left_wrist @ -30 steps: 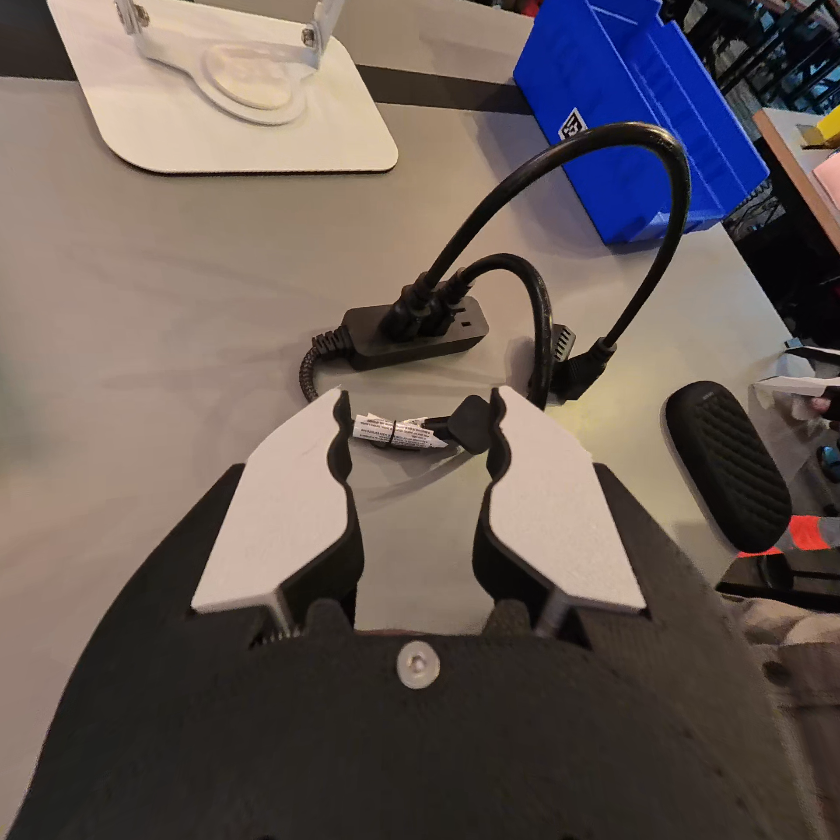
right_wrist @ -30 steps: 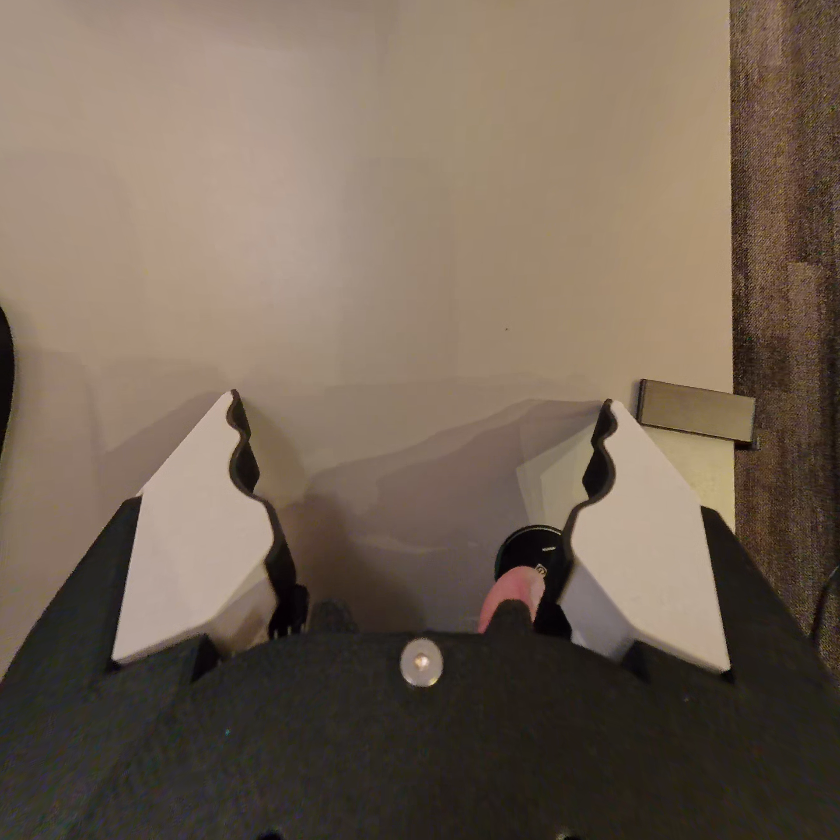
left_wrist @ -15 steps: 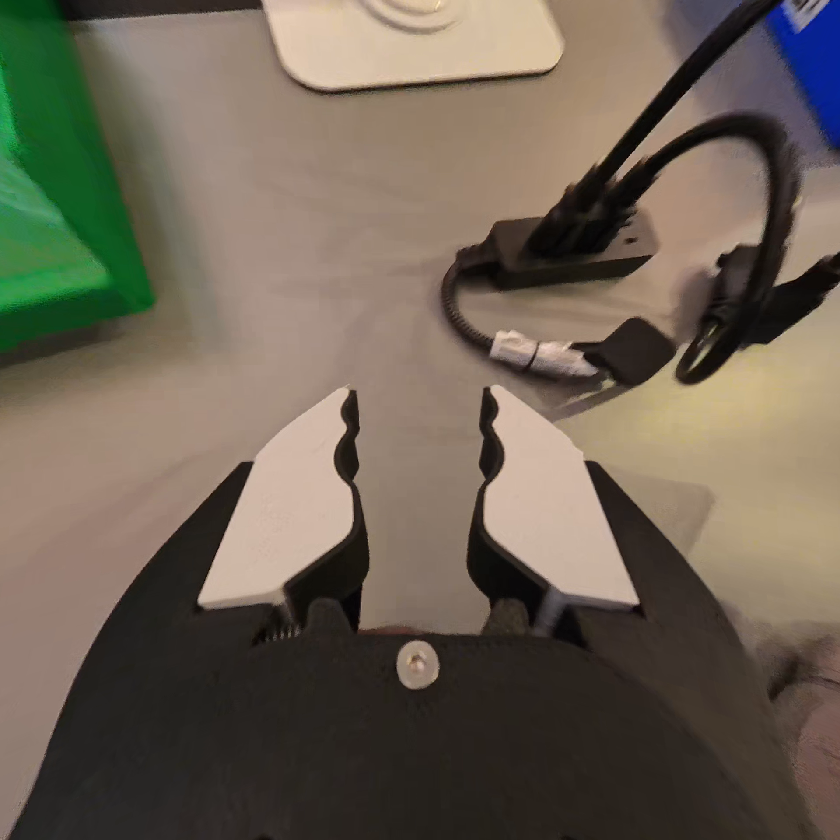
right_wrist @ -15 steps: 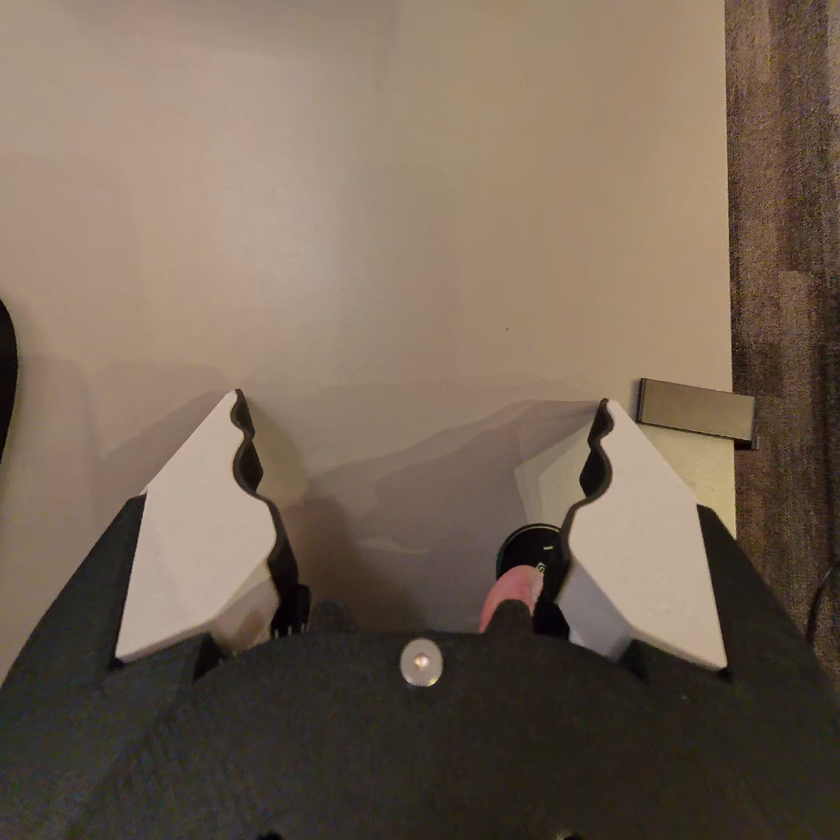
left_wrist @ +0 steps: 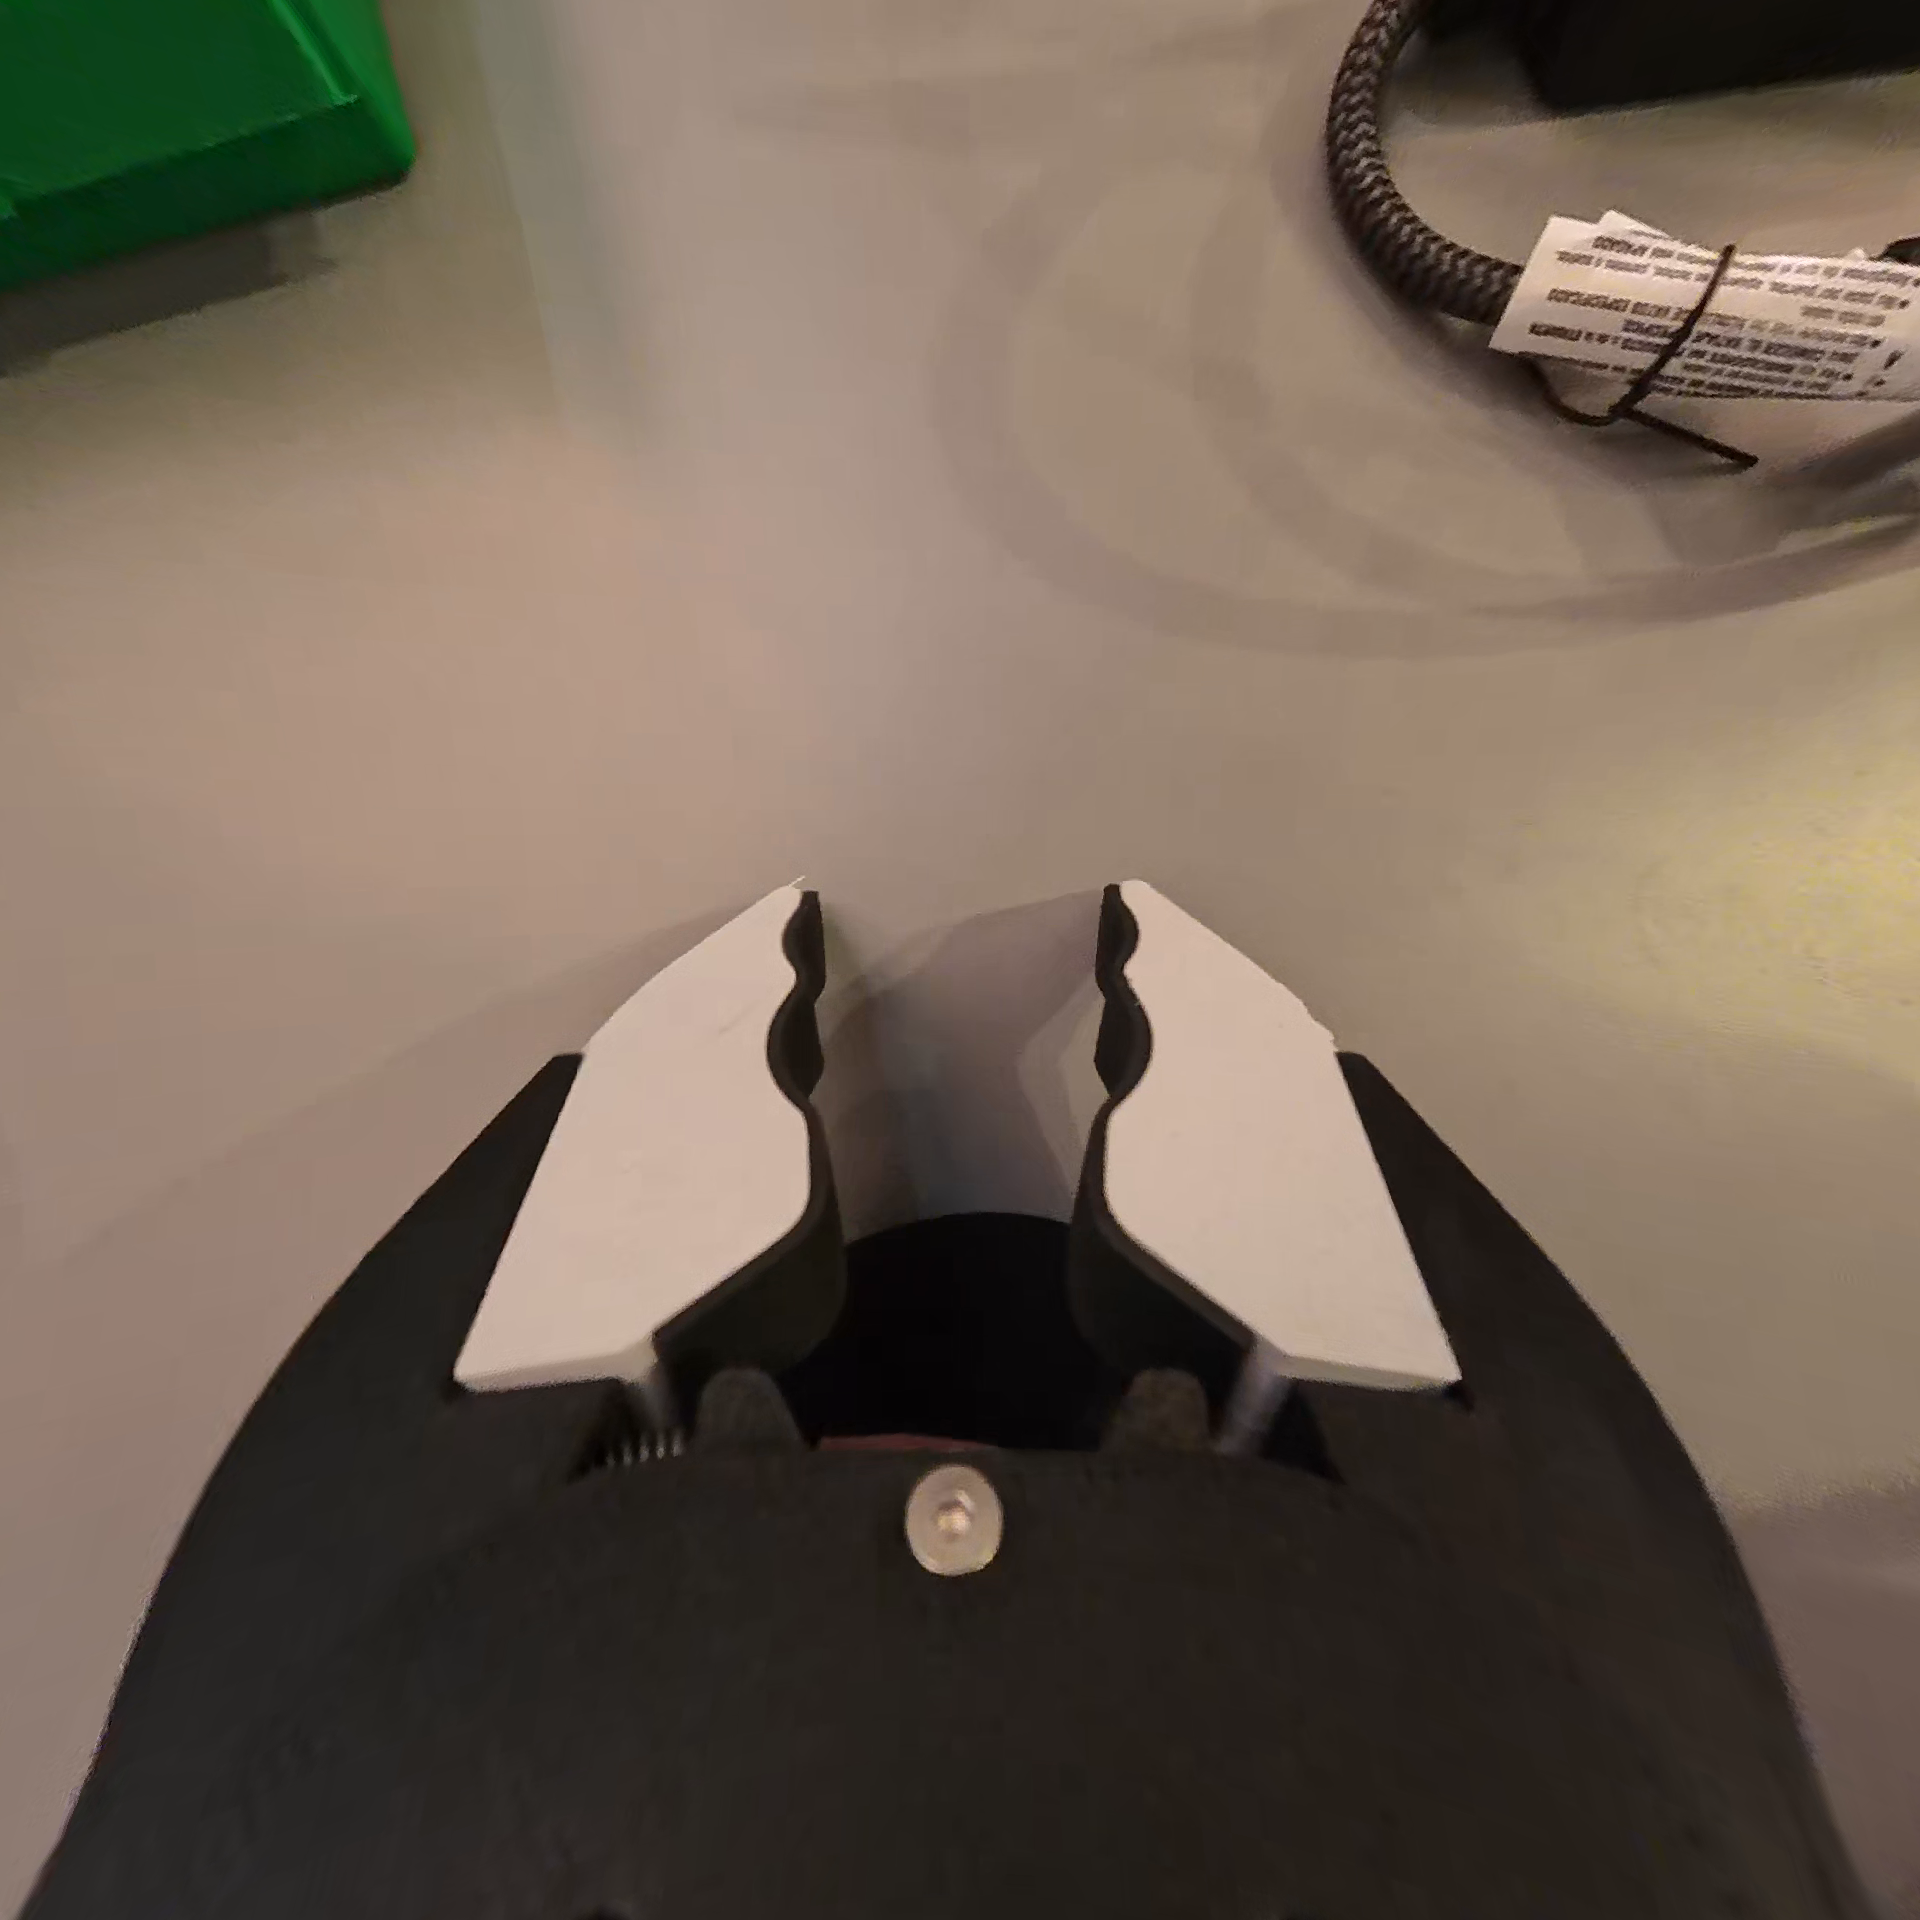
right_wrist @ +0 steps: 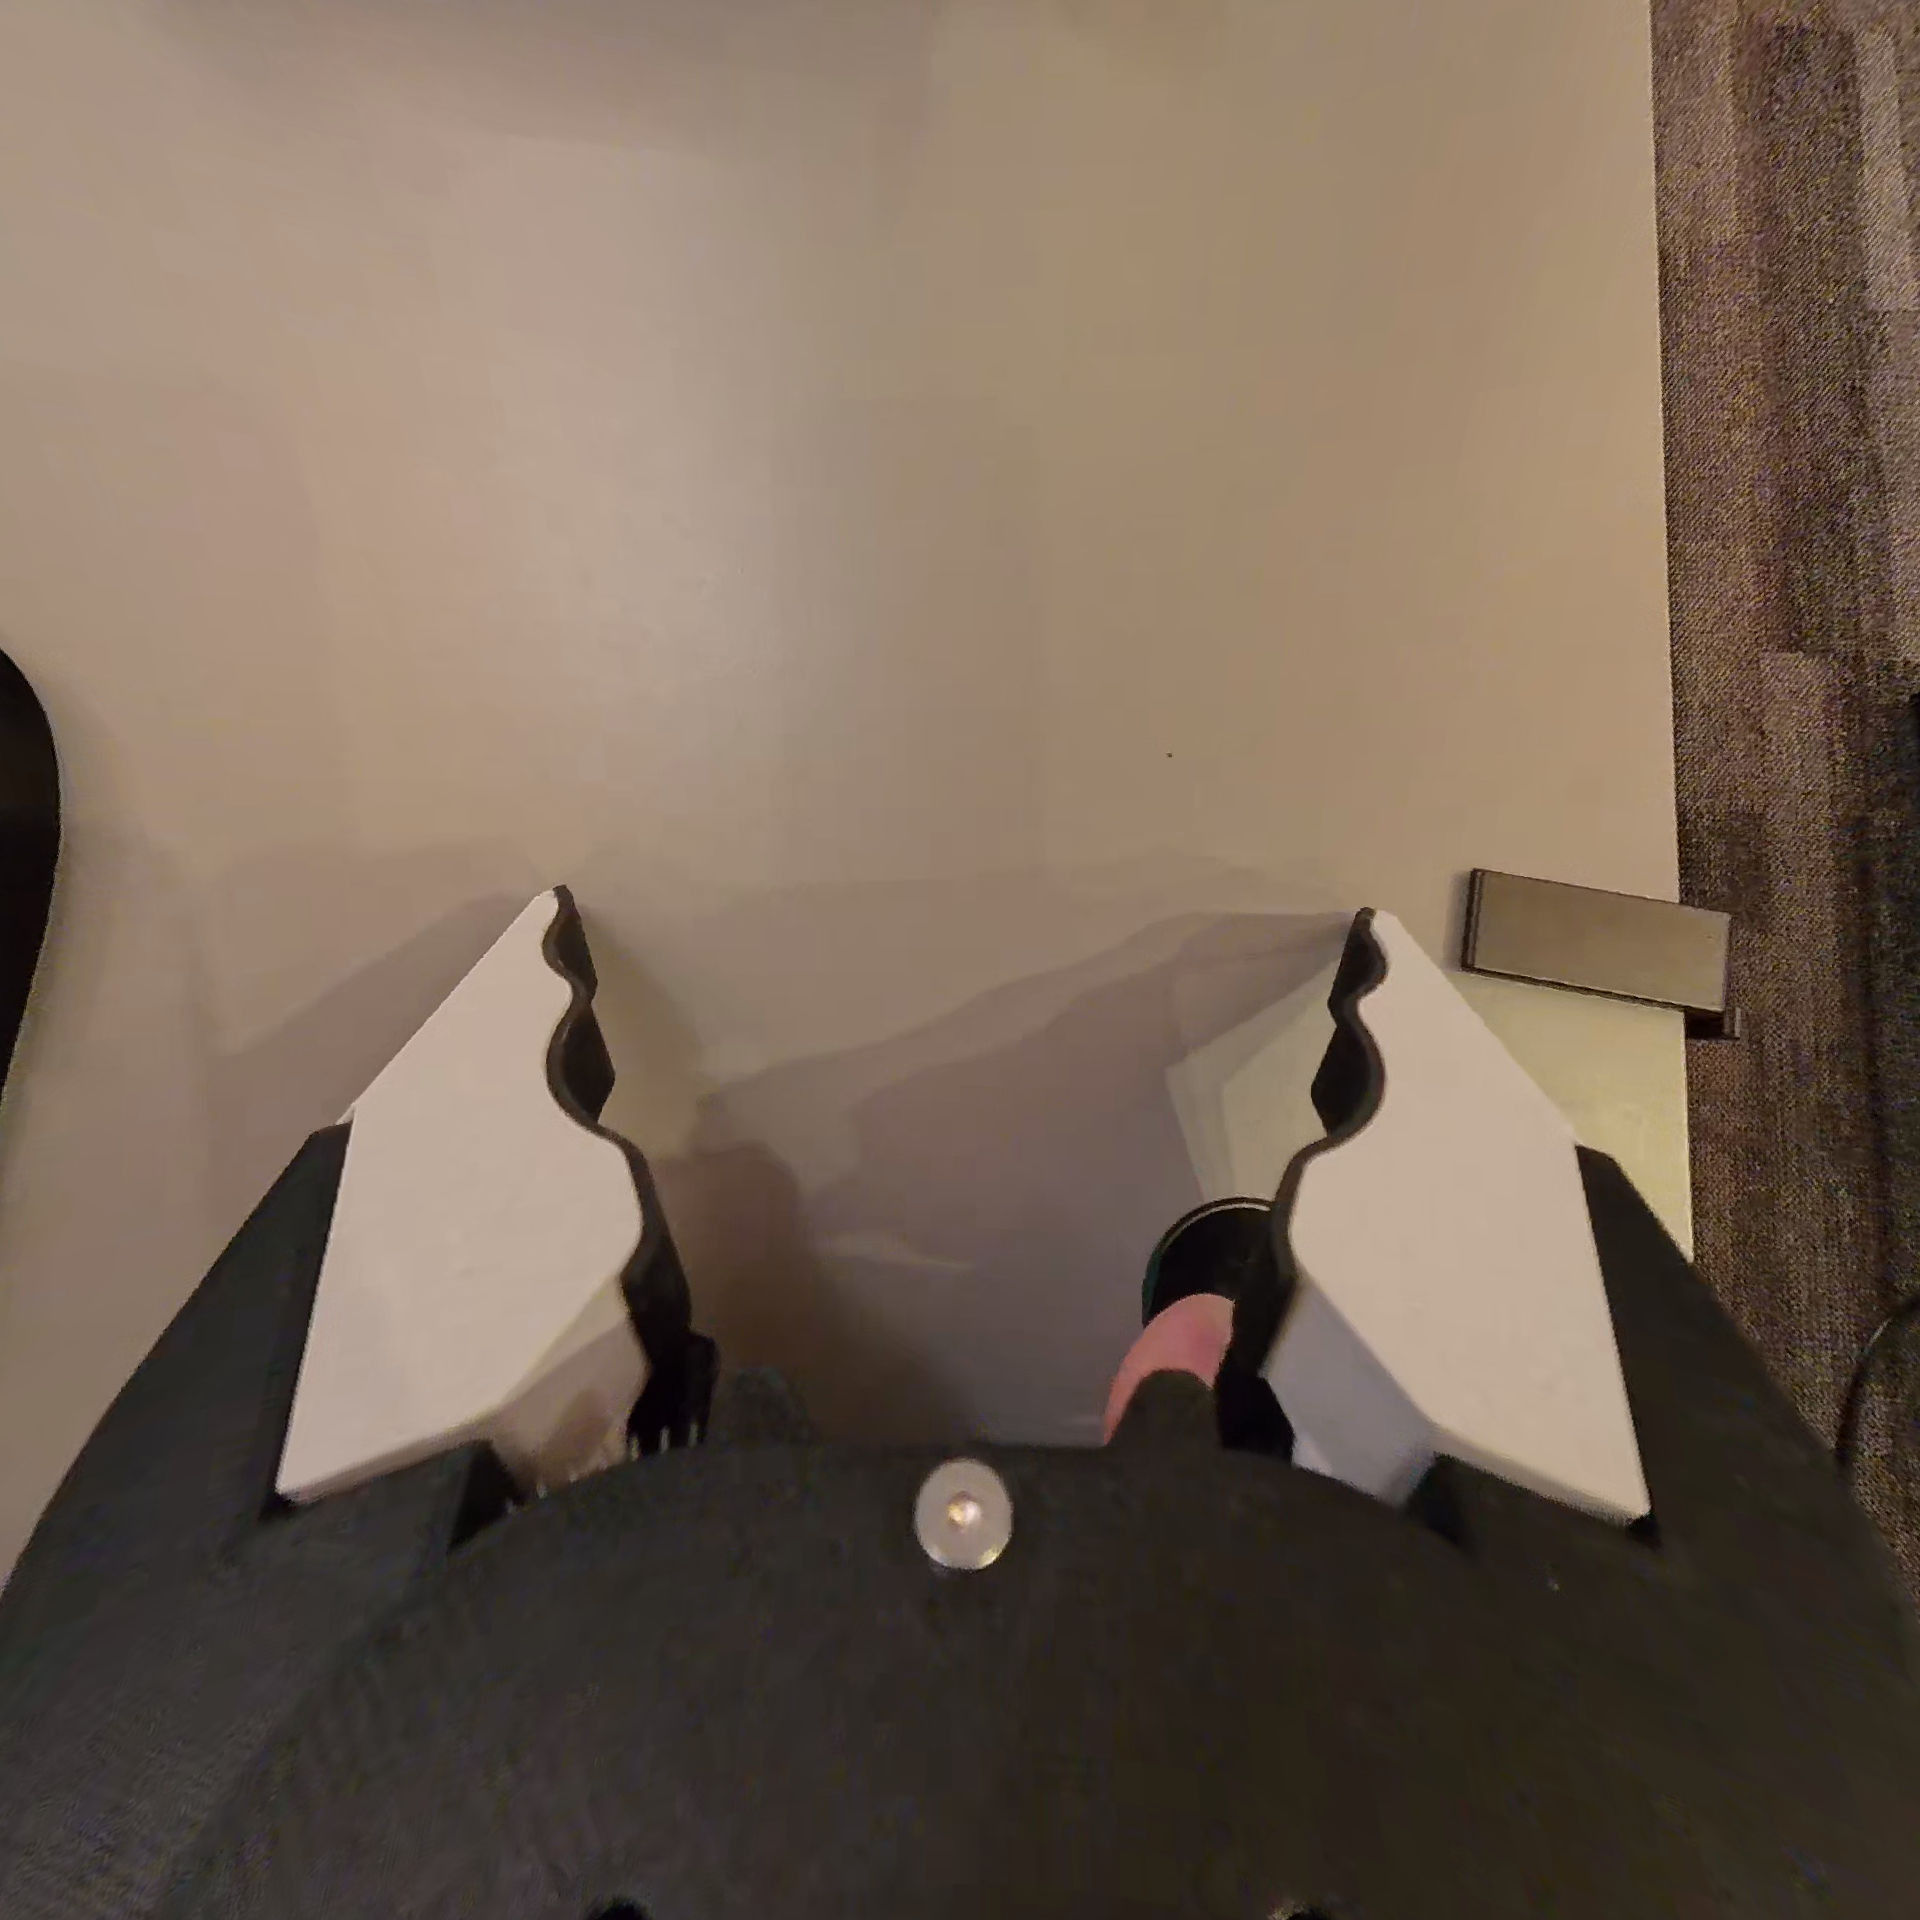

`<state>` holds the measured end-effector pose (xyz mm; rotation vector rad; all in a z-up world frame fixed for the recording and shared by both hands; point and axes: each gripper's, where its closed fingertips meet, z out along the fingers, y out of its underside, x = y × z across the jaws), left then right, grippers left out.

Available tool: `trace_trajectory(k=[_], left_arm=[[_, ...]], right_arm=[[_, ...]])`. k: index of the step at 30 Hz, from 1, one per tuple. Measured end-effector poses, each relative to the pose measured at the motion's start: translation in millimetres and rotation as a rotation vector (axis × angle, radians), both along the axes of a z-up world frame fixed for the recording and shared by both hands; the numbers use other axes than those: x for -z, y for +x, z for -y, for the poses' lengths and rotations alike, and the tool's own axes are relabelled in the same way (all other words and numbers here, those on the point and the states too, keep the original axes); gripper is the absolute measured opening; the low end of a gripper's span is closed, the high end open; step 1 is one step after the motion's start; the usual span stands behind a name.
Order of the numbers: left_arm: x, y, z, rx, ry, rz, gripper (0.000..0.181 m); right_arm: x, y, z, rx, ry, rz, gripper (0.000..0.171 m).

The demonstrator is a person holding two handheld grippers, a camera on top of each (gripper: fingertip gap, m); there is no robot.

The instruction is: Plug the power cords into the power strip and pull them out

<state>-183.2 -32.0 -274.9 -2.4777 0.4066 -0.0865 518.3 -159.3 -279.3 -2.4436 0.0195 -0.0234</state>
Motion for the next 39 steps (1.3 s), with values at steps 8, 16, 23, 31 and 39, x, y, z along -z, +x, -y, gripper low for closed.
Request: trace_trajectory(k=[8, 16, 23, 31, 39], left_arm=[[-10.0, 2.4, -2.8, 0.016, 0.018, 0.004, 0.048], [-19.7, 3.9, -10.6, 0.024, 0.028, 0.011, 0.048], [-28.3, 4.5, -15.4, 0.027, 0.030, 0.019, 0.048], [-38.3, 6.1, -18.9, 0.044, 0.031, 0.027, 0.048], [-48.7, 9.2, -22.6, 0.074, 0.039, 0.019, 0.047]], right_arm=[[-10.0, 0.1, -0.8, -0.005, -0.008, -0.001, 0.136], [-20.1, 0.6, -1.9, -0.001, -0.014, -0.001, 0.136], [-29.1, 0.8, -2.7, 0.004, -0.012, 0.000, 0.136], [-39.5, 0.2, -2.7, 0.006, -0.003, 0.001, 0.135], [-49.8, 1.8, -4.8, 0.030, 0.001, 0.002, 0.133]])
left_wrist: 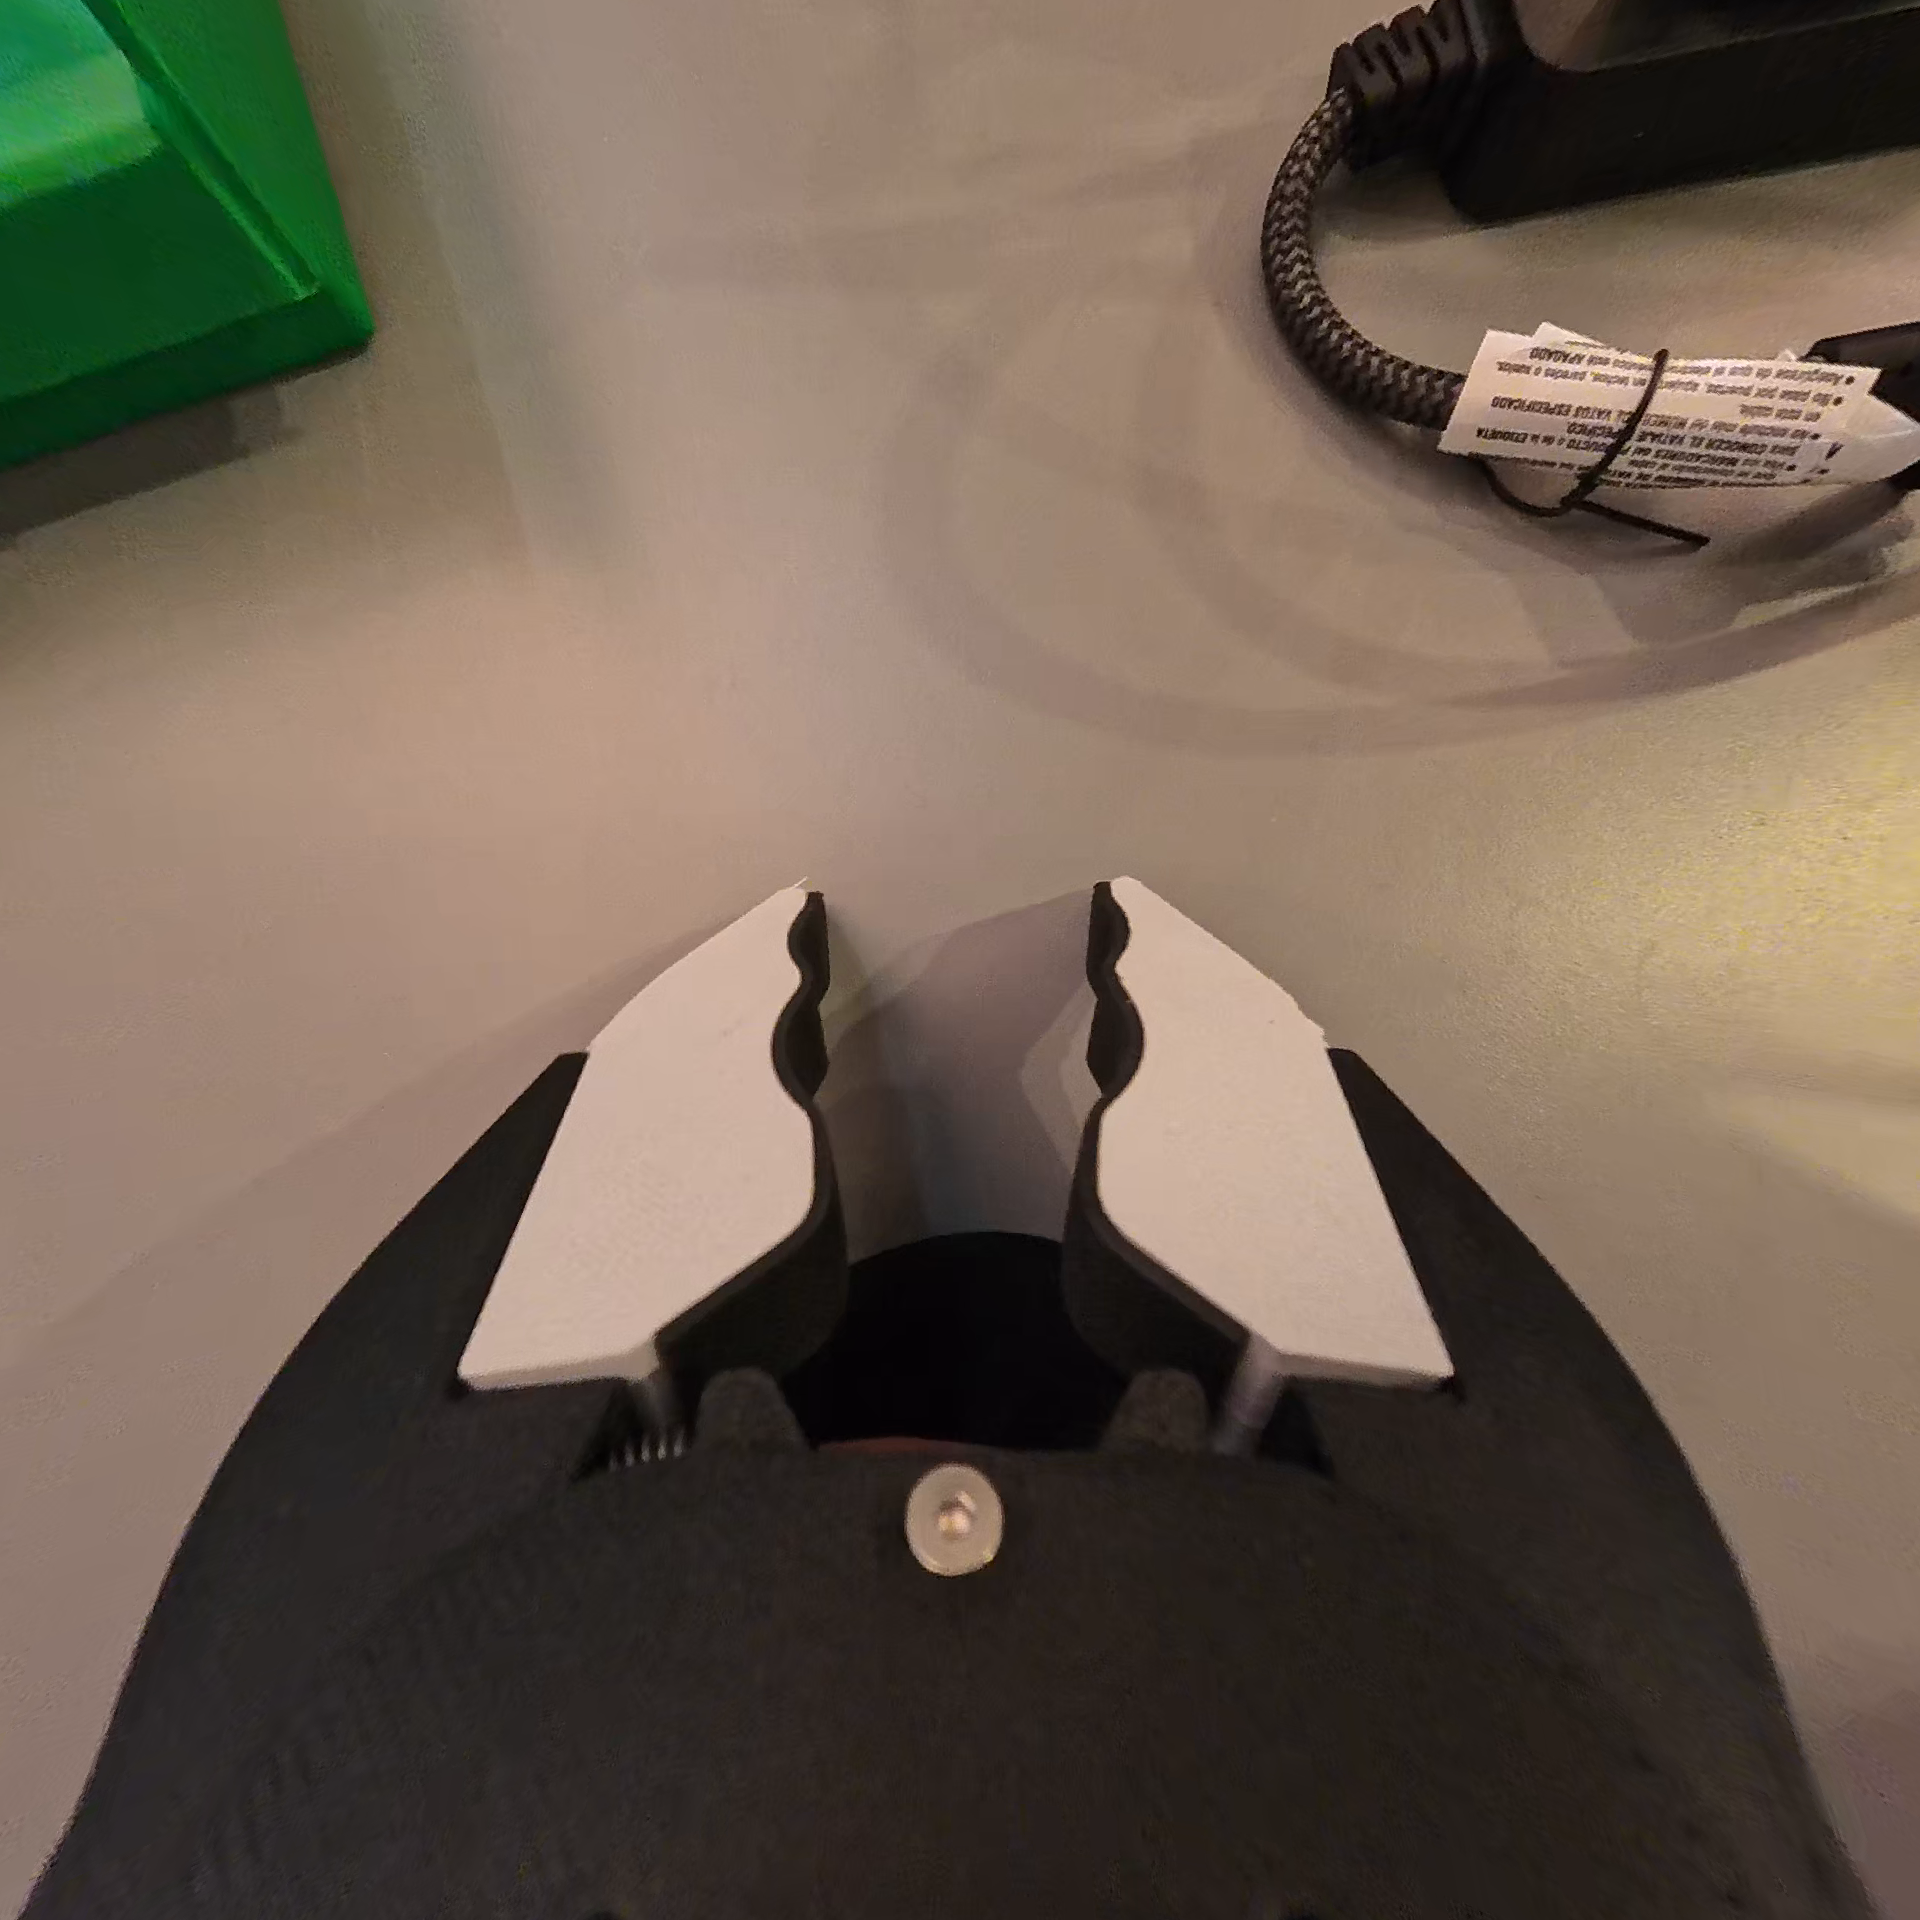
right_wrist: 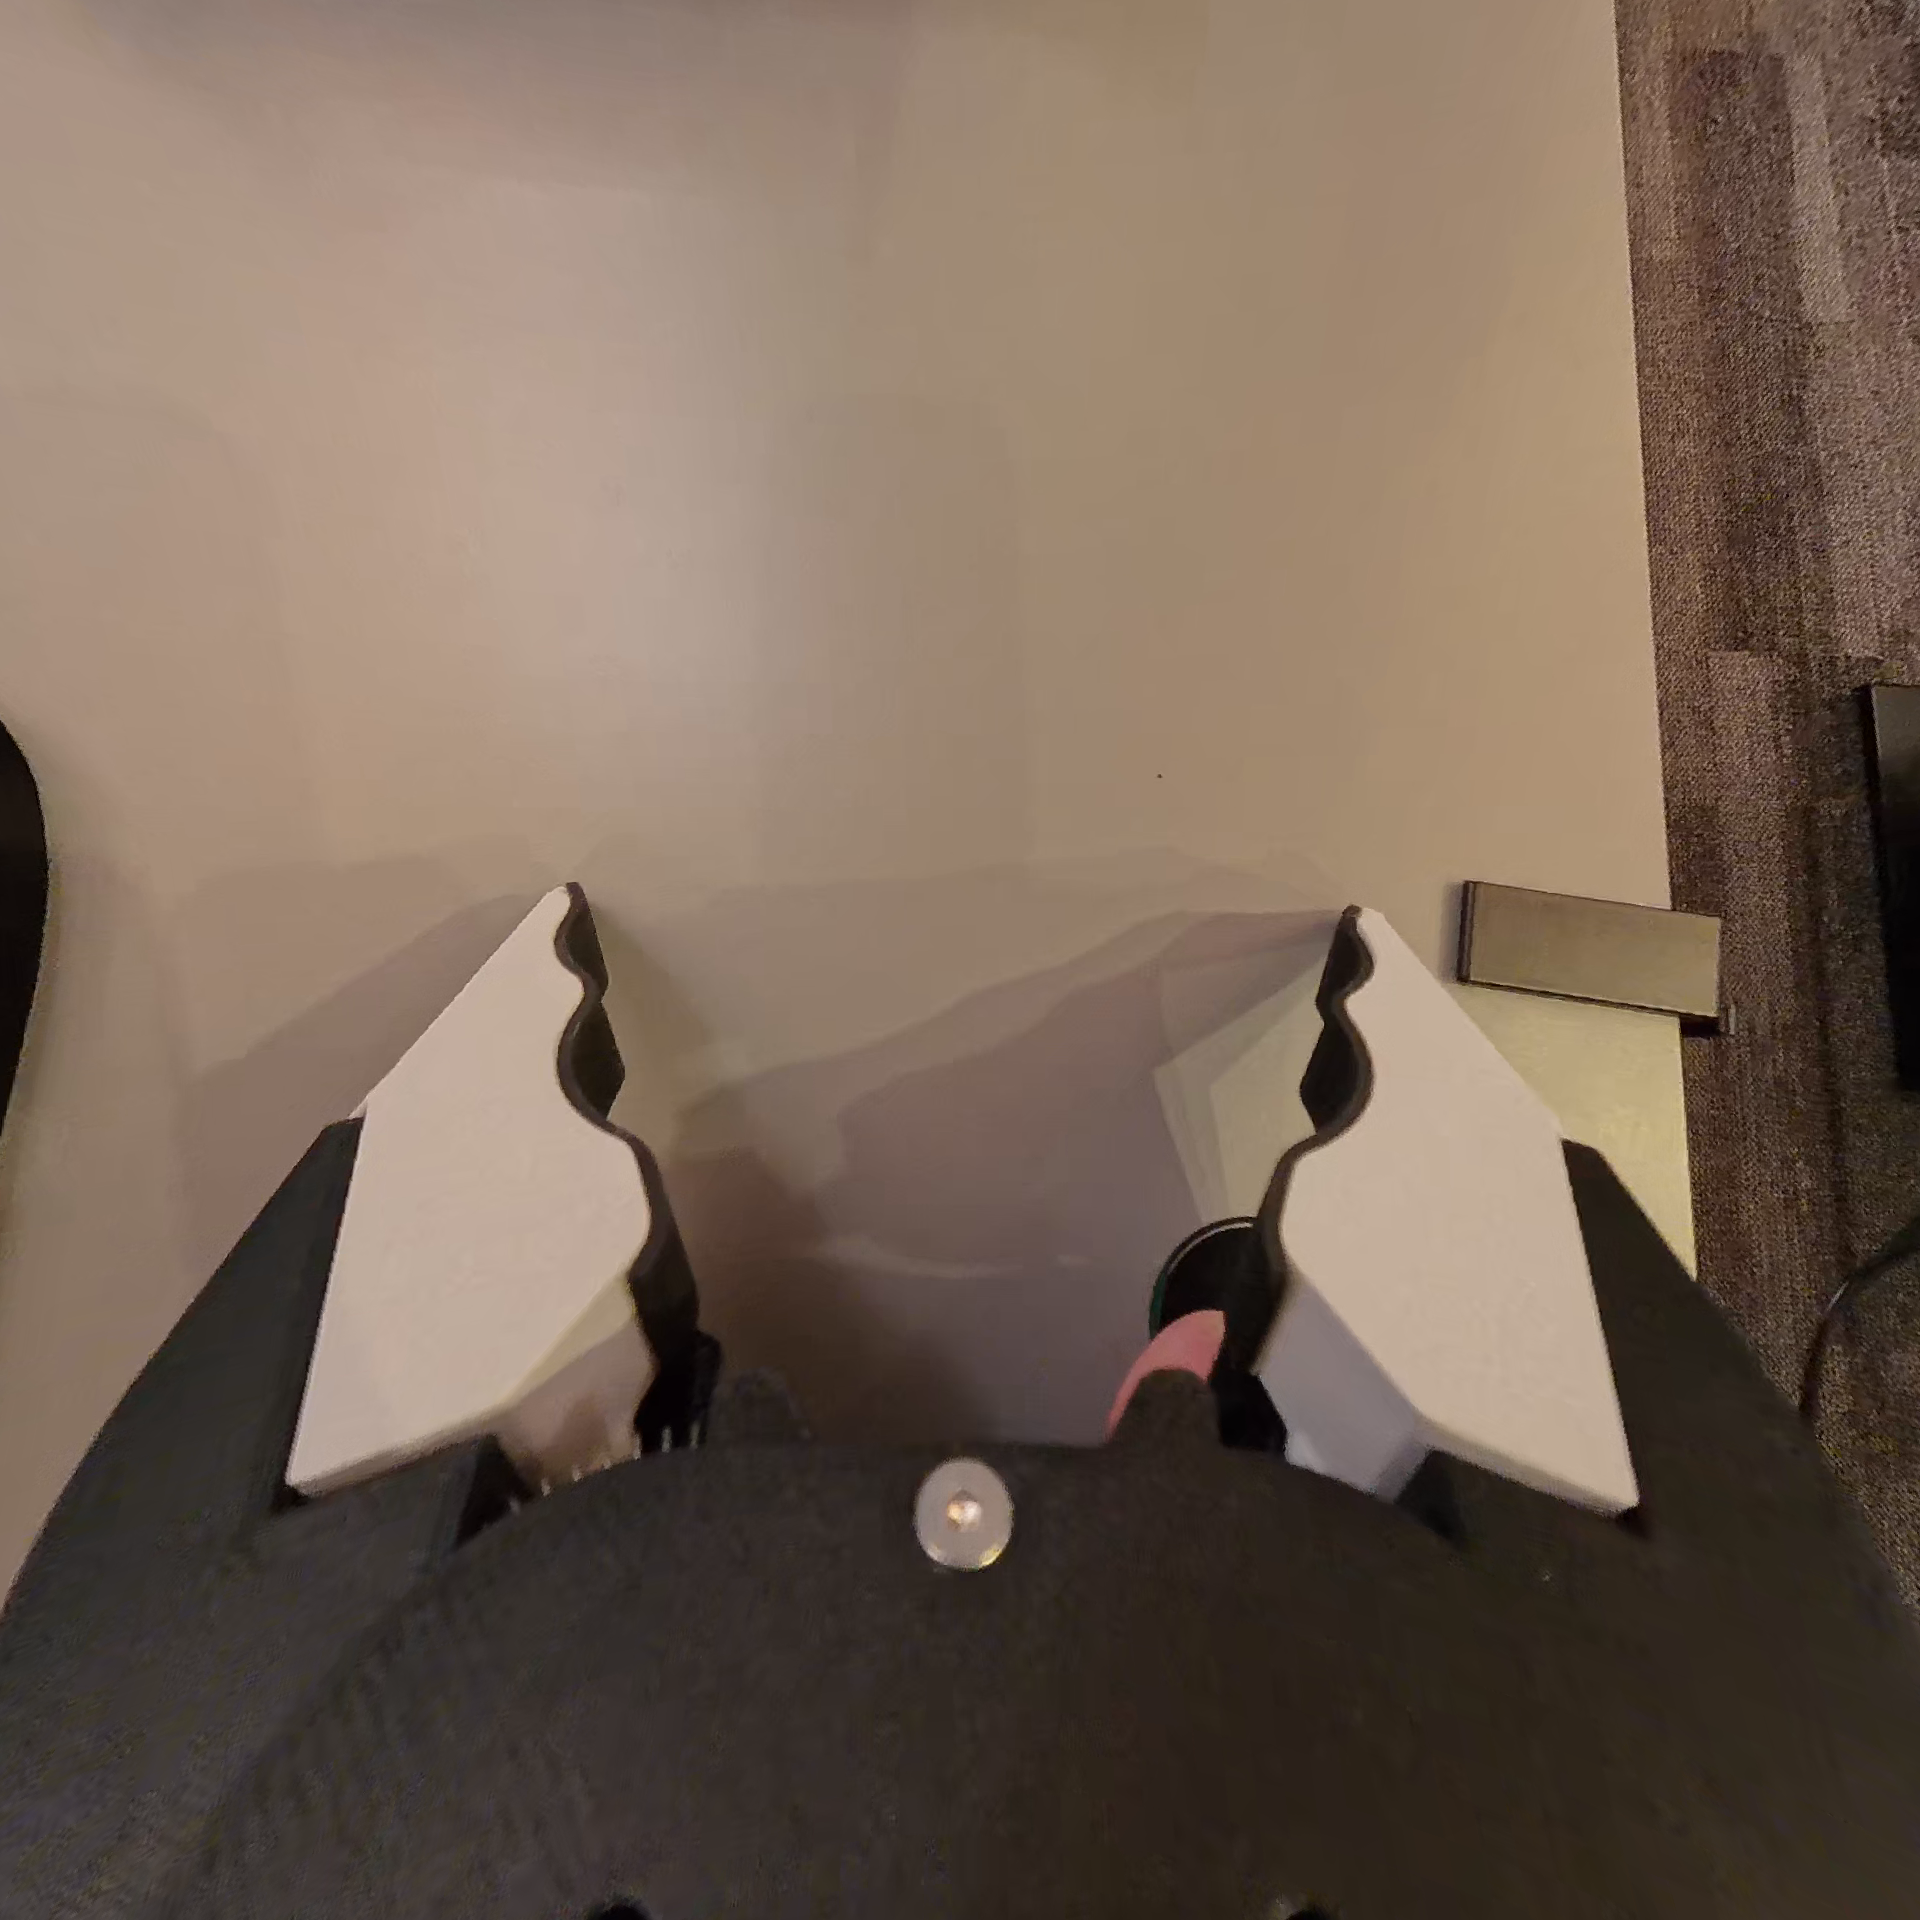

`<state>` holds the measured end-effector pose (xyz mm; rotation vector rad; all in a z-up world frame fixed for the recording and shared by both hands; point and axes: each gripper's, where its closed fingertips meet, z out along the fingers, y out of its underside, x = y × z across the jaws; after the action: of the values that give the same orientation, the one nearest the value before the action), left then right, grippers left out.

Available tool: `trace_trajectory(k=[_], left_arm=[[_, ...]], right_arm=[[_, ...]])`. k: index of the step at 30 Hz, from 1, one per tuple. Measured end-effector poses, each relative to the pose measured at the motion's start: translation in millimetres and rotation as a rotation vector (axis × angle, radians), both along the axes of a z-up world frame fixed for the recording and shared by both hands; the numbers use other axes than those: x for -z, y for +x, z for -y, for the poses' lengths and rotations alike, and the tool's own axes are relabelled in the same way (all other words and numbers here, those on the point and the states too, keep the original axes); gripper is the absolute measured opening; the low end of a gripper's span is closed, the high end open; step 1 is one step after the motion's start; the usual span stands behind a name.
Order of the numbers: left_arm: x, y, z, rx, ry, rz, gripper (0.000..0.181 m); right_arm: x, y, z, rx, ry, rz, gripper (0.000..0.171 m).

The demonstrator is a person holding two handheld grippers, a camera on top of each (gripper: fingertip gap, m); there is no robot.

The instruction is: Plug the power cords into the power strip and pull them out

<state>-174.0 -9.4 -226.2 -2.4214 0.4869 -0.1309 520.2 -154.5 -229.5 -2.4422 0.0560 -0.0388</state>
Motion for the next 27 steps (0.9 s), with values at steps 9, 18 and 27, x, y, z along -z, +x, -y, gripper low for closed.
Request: trace_trajectory(k=[9, 18, 27], left_arm=[[-13.8, 1.3, -2.4, 0.019, 0.026, -0.013, 0.047], [-29.4, 3.1, -6.1, 0.034, 0.060, -0.017, 0.048], [-45.6, 5.8, -5.7, 0.056, 0.090, 0.000, 0.049]], right_arm=[[-11.5, 0.0, 0.9, -0.010, -0.005, -0.001, 0.133], [-23.2, -0.1, 1.7, -0.018, -0.009, -0.007, 0.132], [-35.1, -2.0, 1.3, -0.029, -0.020, -0.029, 0.137]])
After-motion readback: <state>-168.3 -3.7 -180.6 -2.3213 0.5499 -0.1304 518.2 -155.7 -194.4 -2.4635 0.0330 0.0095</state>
